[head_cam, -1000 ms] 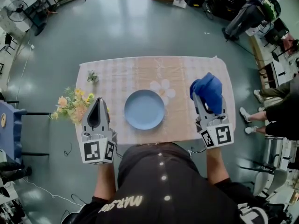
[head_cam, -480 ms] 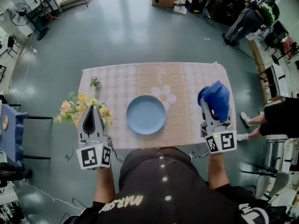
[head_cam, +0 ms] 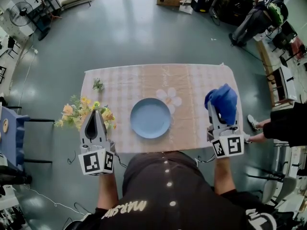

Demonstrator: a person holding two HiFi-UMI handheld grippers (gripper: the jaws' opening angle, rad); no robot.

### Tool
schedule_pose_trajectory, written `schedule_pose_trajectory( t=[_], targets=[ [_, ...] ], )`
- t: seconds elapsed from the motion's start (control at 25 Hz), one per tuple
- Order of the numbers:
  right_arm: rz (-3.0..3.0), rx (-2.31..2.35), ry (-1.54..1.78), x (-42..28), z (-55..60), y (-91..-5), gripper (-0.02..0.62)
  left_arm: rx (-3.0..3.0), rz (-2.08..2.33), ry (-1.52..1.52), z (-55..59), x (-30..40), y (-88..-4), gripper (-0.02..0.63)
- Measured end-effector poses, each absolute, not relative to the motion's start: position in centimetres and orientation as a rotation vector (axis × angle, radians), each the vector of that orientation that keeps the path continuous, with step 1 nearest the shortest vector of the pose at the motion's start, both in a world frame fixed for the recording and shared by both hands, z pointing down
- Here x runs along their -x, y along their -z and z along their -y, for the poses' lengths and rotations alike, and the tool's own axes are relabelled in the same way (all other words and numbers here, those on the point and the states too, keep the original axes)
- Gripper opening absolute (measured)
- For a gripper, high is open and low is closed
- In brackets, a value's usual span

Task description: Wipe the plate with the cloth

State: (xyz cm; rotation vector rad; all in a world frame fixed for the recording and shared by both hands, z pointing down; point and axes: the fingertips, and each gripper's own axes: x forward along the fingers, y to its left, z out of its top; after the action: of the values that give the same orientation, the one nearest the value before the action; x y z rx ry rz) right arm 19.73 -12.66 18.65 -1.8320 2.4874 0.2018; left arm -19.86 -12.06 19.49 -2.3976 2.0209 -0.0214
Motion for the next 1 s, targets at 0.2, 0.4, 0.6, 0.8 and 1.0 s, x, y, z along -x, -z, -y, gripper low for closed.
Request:
schedule_pose_trajectory(
  t=[0.2,0.4,0.6,0.8,1.0],
  targets=[
    [-2.489,1.841,-0.201,-19.5,12.8,-18.9,0.195,2.408,-2.009,0.036,12.5,19.5,-19.7,0.017],
    [-2.493,1.840,-0.207,-19.5,12.9,-18.8,0.195,2.414,-1.994,0.046,12.6,18.9,-19.7,0.017],
    [-2.496,1.836,-0.202,-19.1,13.2,-19.0,0.195,2.416,-1.991,0.050,12.8,18.9,-19.8,0.017],
    [-2.499,1.827,-0.190,-18.8,13.5,-19.3,0.195,2.422,-1.988,0.057,13.1,18.8,-20.1,0.017],
    [-2.500,1.825,-0.183,-18.7,13.7,-19.4,0.195,2.427,-1.991,0.054,13.3,18.6,-20.2,0.017]
  ],
)
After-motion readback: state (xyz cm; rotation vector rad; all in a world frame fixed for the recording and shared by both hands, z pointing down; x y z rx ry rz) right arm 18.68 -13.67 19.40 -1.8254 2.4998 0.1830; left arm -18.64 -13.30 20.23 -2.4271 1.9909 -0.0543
